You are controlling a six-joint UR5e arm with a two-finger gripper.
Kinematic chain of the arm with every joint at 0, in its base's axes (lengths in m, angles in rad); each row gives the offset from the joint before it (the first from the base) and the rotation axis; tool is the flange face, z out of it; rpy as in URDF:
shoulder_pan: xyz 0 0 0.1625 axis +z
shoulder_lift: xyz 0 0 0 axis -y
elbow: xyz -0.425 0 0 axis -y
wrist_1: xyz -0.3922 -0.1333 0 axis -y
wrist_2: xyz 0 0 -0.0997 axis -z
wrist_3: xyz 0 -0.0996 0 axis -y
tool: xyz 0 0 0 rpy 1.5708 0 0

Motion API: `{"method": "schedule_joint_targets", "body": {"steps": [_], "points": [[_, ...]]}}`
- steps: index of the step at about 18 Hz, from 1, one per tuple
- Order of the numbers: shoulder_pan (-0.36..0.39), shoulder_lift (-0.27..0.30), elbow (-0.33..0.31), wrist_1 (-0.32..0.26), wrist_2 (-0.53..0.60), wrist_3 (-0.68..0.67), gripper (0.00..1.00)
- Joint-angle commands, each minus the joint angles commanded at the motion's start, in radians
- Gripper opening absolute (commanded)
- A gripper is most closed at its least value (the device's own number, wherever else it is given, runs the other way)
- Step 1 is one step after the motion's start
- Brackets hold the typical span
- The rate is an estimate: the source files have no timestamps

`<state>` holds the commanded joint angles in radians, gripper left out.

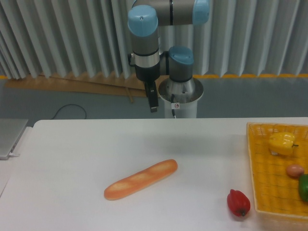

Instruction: Place the green pepper on the table

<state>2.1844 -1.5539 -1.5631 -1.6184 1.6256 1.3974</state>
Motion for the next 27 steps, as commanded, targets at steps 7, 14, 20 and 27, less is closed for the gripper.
{"method": "schedule_joint_targets", "body": {"steps": [7, 14, 20, 27], "points": [[0.008, 0.009, -0.005, -0.002, 0.016, -0.005, 1.0], [0.008, 0.009, -0.003, -0.002, 0.022, -0.008, 1.0], [0.008, 0.008, 0.002, -0.002, 0.022, -0.009, 1.0], [0.092, -0.002, 0.018, -0.005, 0.019, 0.032, 1.0]]}}
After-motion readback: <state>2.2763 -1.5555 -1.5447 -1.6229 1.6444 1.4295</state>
